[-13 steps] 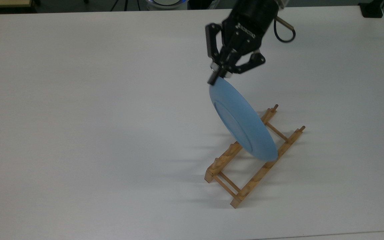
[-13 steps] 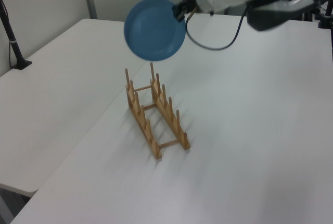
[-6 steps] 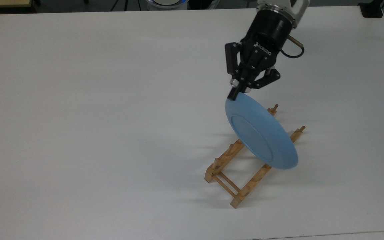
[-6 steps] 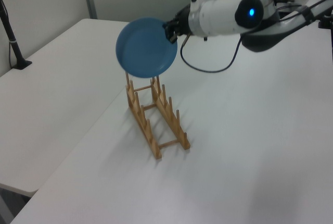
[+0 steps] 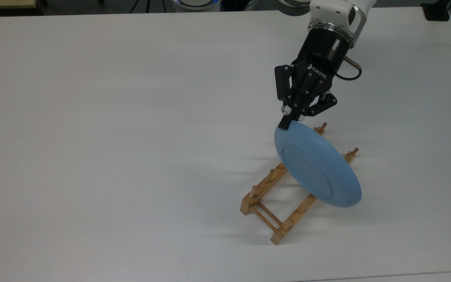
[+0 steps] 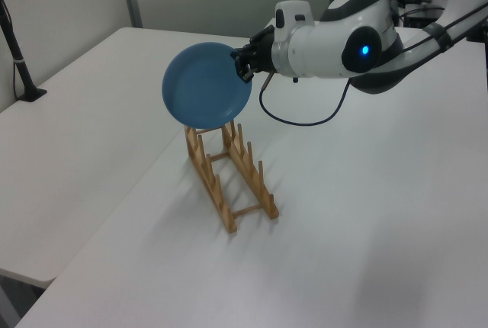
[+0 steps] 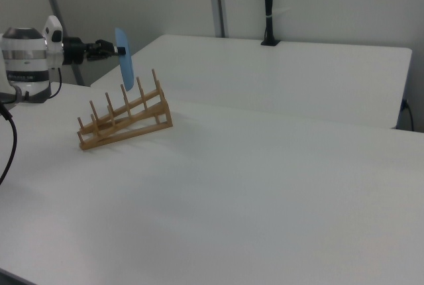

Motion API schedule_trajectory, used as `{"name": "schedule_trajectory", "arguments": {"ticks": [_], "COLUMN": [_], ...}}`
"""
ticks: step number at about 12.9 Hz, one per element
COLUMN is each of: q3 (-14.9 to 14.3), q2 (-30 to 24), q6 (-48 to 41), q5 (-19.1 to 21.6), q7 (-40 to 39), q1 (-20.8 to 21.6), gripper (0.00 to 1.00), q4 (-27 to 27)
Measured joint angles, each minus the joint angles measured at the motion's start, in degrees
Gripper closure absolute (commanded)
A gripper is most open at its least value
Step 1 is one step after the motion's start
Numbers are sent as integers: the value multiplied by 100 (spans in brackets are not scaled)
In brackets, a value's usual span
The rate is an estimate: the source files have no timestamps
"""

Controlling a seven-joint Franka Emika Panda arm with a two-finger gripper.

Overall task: Place plate in plate rack
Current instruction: 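Lower the plate edge down into the rack slot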

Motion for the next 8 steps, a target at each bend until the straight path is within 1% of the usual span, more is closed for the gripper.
{"name": "schedule_trajectory", "arguments": {"ticks": [4,8], "q3": [0,-5], "q2": [146,209], "q6": [0,0], "q5": [-162,-212], "q7": [54,56], "q1": [0,-3], "gripper": [100,100], "q4": [-2,-2]}}
